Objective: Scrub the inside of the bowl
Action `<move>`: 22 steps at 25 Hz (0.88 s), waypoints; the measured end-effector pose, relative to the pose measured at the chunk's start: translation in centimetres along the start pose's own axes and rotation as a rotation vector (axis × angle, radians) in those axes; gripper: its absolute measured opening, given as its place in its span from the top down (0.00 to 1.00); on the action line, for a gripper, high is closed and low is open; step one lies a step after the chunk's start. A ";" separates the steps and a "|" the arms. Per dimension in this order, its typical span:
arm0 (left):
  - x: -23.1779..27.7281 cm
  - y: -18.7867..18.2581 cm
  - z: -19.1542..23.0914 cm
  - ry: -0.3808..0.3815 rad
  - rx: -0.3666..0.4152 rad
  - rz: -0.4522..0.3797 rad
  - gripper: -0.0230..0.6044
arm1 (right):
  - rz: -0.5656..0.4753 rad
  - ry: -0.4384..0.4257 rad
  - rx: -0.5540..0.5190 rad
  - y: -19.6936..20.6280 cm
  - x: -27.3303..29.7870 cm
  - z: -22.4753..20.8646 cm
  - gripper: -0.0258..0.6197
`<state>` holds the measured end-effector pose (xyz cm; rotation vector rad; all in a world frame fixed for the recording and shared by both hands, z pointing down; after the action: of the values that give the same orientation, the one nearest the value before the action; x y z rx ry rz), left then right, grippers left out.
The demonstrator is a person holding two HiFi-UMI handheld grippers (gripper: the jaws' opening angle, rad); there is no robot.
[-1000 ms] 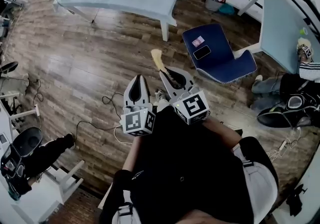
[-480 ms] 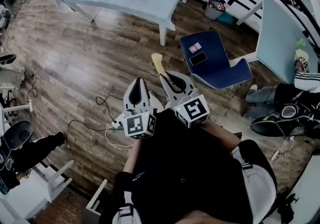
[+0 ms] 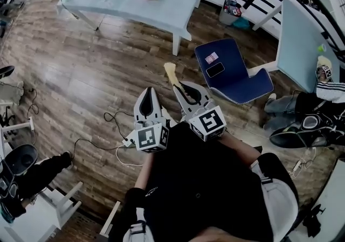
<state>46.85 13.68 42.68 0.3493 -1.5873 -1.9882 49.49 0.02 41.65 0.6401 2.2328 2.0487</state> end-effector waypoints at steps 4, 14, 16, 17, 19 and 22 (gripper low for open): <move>2.1 -1.1 3.3 0.024 -0.020 -0.008 0.94 | 0.014 0.031 0.000 -0.5 3.5 0.4 0.89; 8.3 -5.7 13.3 0.118 0.003 -0.011 0.94 | 0.011 0.126 0.003 -4.2 14.0 2.9 0.89; 9.2 -6.7 14.9 0.137 0.004 -0.016 0.94 | 0.002 0.151 0.006 -4.8 15.7 3.4 0.89; 9.6 -7.3 15.7 0.142 0.001 -0.012 0.94 | -0.001 0.163 0.010 -5.1 16.4 3.7 0.89; 10.3 -8.0 17.1 0.167 0.005 -0.006 0.94 | -0.012 0.183 0.018 -5.5 17.9 4.4 0.89; 11.4 -8.5 18.7 0.215 0.021 -0.006 0.94 | -0.008 0.209 0.026 -5.5 19.8 5.1 0.89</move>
<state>25.49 23.32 41.07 0.5575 -1.4737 -1.8698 31.47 11.10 40.55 0.4358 2.3698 2.1777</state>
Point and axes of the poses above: the fingertips, and each gripper's own axes: x forward along the fingers, z to its left, y out of its underside, the point moved 6 cm from there along -x, backward along the fingers, and after that the axes turned 5 degrees about y, right-handed, at the moved point
